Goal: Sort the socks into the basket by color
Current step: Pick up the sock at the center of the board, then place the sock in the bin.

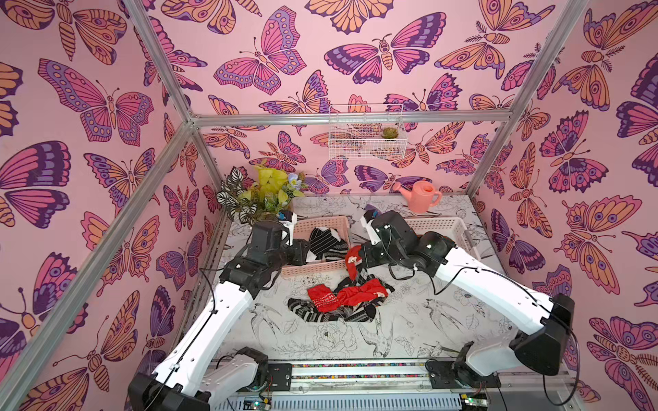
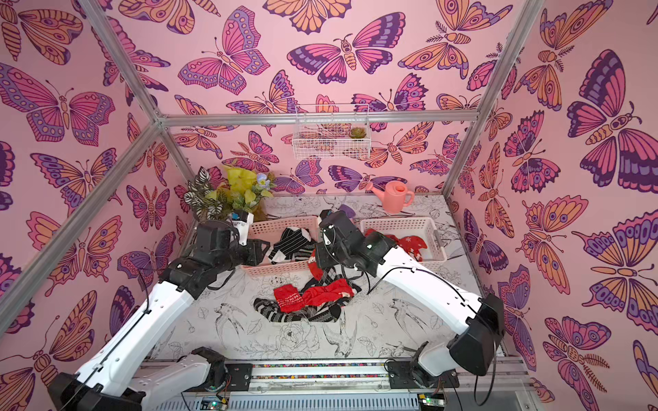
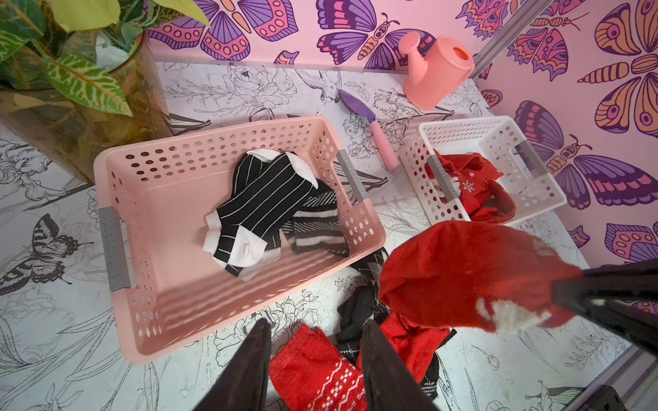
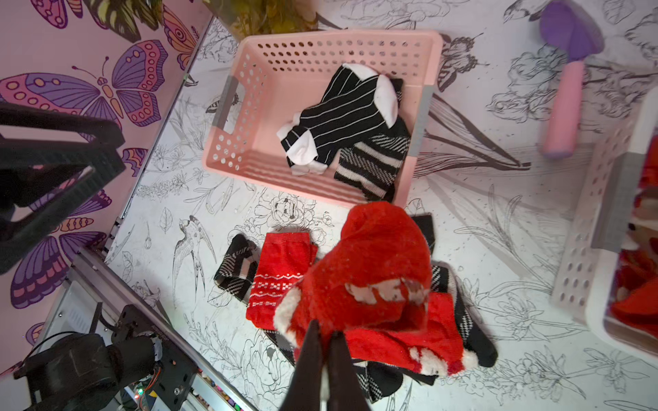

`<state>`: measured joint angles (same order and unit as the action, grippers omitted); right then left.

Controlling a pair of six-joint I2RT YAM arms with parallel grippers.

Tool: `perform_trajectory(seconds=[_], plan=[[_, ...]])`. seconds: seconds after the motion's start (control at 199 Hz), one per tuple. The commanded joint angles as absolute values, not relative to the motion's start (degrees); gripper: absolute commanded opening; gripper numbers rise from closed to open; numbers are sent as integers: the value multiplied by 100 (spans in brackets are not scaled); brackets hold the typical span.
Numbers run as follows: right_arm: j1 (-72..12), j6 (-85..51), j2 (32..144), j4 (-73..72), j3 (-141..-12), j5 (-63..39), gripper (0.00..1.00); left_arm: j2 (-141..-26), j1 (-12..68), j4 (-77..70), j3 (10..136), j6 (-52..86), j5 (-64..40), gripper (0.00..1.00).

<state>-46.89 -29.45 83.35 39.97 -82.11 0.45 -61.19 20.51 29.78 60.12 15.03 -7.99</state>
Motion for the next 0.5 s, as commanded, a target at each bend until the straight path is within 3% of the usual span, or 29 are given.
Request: perform_trajectory(seconds=[0.0, 0.496], plan=[[-4497, -2704, 8172, 4337, -8350, 191, 0, -6012, 1999, 2931, 5917, 1433, -857, 44], [-3216, -2234, 7521, 4563, -8418, 207, 0, -6077, 2004, 2936, 5906, 1430, -816, 44]])
